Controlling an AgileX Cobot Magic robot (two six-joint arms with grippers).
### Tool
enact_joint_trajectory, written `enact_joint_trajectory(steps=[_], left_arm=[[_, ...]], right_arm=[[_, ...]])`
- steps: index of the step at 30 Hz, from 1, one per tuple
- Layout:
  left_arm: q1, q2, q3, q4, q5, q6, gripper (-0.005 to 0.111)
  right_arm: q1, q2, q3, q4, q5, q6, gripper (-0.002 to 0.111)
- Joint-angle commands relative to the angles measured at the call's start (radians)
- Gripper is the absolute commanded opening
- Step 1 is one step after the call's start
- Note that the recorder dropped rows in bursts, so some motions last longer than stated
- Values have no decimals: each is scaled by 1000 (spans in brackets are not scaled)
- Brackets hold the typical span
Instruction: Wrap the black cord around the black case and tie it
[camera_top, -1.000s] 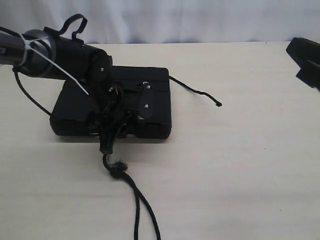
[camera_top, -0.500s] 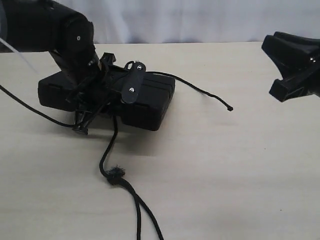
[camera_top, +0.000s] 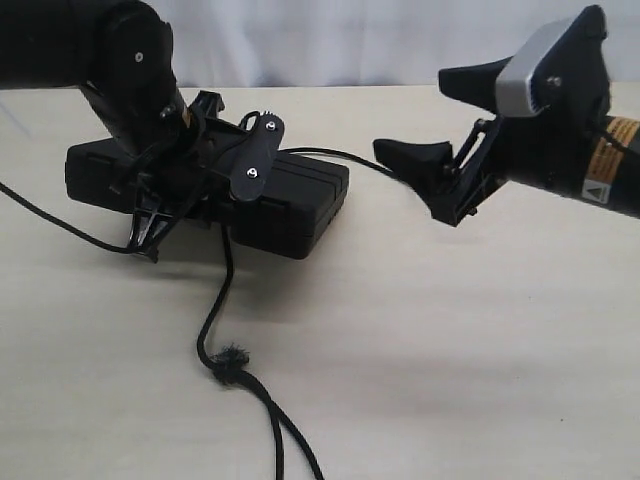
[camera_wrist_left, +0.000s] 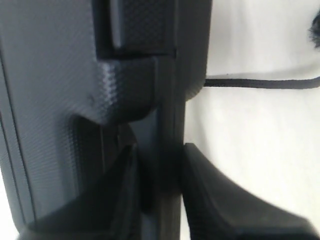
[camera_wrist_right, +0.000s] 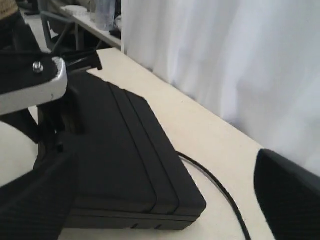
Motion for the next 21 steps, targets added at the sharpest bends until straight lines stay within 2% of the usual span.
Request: enact_joint_trajectory(steps=[1,5,9,16,21], left_arm=[[-2,-27,-5,6,-23,-2,0],[-2,-27,-5,0,-28,-2,0],[-2,-27,-5,0,-28,-2,0],[-2,-27,-5,0,-30,-2,0],[-2,-27,-5,0,-30,-2,0]], right_arm=[[11,56,-31,25,-62,-38,88],[11,86,-31,68,-11,-188,88],[11,139,-31,1,39,-353,88],[13,245,-31,-151,-128,-463,88],[72,313,-31,-63,-141,-650,88]])
